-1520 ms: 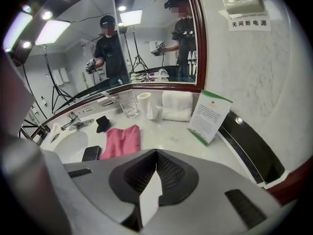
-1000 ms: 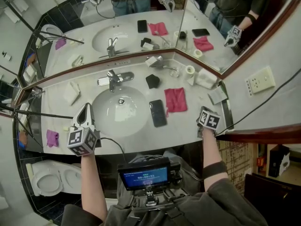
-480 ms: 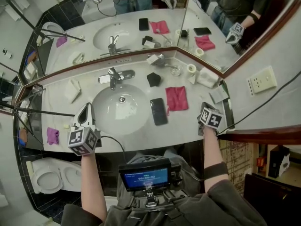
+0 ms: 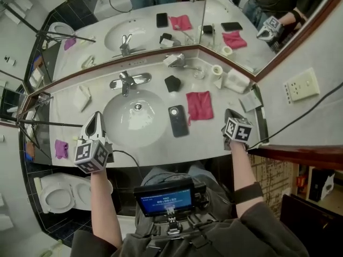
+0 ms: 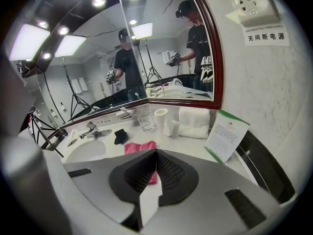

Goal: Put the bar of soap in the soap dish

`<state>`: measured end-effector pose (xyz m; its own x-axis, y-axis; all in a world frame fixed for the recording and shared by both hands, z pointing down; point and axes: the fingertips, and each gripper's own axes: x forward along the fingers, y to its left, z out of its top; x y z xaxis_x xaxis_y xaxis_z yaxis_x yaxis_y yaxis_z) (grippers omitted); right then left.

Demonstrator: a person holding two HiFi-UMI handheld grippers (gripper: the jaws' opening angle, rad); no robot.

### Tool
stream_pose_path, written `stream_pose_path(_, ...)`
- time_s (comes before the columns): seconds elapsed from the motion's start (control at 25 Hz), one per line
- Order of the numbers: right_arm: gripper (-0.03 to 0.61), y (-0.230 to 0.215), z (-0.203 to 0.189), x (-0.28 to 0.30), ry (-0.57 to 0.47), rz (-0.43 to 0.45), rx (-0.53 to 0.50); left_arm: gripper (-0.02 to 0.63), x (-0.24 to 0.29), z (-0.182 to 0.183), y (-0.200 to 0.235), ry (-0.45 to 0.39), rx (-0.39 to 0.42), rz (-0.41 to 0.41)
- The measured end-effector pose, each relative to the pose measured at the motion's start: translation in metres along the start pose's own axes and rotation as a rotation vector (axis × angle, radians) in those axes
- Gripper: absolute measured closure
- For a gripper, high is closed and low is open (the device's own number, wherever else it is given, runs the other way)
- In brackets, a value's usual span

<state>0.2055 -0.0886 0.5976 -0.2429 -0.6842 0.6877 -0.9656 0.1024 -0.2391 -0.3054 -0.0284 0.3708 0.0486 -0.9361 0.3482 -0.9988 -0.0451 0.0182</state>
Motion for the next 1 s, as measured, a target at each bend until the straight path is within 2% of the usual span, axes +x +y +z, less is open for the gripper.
stream_pose_path(0.12, 0.559, 0.010, -0.002, 0.002, 0.004, 0.014, -0.011, 0.612, 0.007, 0.003, -0.007, 0.016, 0.011, -0.019)
stream_pose_path(0.28, 0.558, 0.034, -0.020, 0.003, 0.008, -0.007, 0.027, 0.612, 0.018, 0.003, -0.001, 0.023, 0.020, -0.078)
stream_pose_path(0.4, 0.558, 0.059, -0.026, 0.002, -0.020, -0.040, 0.075, 0.612, 0.034, 0.007, 0.002, 0.022, 0.042, -0.161)
stream_pose_path(0.56, 0.558, 0.104, -0.053, -0.008, -0.054, -0.077, 0.153, 0.612, 0.048, 0.006, -0.002, 0.027, 0.112, -0.302)
stream_pose_path(0.76, 0.558, 0.150, -0.092, -0.026, -0.062, -0.116, 0.212, 0.612, 0.053, -0.012, -0.004, 0.049, 0.153, -0.444)
stream_pose_path(0.88, 0.558, 0.161, -0.115, -0.048, -0.048, -0.146, 0.225, 0.612, 0.049, -0.017, -0.013, 0.051, 0.161, -0.500)
stream_pose_path(1.0, 0.558, 0.169, -0.118, -0.064, -0.060, -0.139, 0.210, 0.612, 0.041, -0.019, -0.019, 0.048, 0.158, -0.511)
